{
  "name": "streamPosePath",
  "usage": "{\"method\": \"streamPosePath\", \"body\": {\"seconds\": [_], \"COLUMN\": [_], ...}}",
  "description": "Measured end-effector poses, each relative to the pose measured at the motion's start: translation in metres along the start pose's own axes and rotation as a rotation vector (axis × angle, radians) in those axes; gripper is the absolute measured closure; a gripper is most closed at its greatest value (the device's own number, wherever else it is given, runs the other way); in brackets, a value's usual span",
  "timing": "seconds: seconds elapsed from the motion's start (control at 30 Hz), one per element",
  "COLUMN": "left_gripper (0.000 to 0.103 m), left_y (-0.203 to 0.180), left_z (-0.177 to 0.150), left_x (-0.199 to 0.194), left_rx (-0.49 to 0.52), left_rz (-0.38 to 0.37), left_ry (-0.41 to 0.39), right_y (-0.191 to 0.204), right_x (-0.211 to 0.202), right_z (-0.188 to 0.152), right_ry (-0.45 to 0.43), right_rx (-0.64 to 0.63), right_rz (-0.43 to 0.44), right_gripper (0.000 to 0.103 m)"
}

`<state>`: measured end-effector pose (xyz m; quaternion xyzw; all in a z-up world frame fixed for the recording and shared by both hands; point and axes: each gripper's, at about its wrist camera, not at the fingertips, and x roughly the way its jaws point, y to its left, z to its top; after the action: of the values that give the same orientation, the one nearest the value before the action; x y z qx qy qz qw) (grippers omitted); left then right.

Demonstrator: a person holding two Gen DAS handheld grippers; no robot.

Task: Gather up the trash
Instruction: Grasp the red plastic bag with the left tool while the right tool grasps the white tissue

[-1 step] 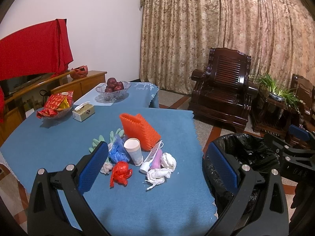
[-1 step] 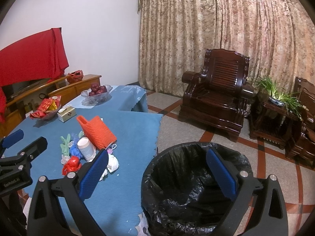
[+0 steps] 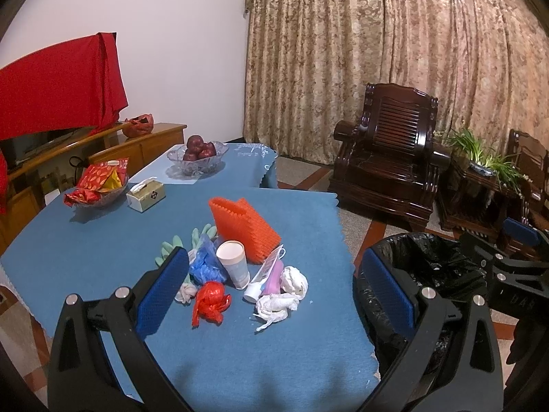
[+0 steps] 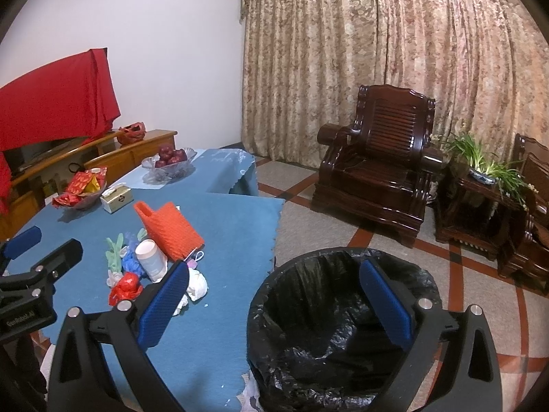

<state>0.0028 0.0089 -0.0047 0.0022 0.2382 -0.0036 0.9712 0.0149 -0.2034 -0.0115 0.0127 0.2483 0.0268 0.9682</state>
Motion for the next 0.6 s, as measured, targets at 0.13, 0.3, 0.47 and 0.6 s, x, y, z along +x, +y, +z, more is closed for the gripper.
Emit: {"method": "streamPosePath", "body": {"seconds": [0.13, 0.3, 0.47, 0.6], "left_gripper": [0.005, 0.005, 0.005, 0.005], "left_y": [0.016, 0.037, 0.067, 0.088], "left_z": [-0.009, -0.016, -0.029, -0.043], "left_x": [0.007, 0.015, 0.026, 0.039], "left_rx": [0.005, -0.009, -0.037, -0.024], "left_rz": [-0.002, 0.043, 0.086, 0.141], "left_ry": [0.017, 0.026, 0.044, 0.058], "right_y": [0.005, 0.019, 0.042, 0.066], "right_x": [0.007, 0.024, 0.046, 0.069], "right_z": [-0.002, -0.009, -0.021, -0.032], "right_ry": [0.009, 0.033, 0.05, 0.064], "right_rx": [-0.001, -0.006, -0.014, -0.04], "right_rz": [0.014, 0.043, 0.096, 0.141], "right_gripper": [0.006, 0.006, 0.006, 0.006]}}
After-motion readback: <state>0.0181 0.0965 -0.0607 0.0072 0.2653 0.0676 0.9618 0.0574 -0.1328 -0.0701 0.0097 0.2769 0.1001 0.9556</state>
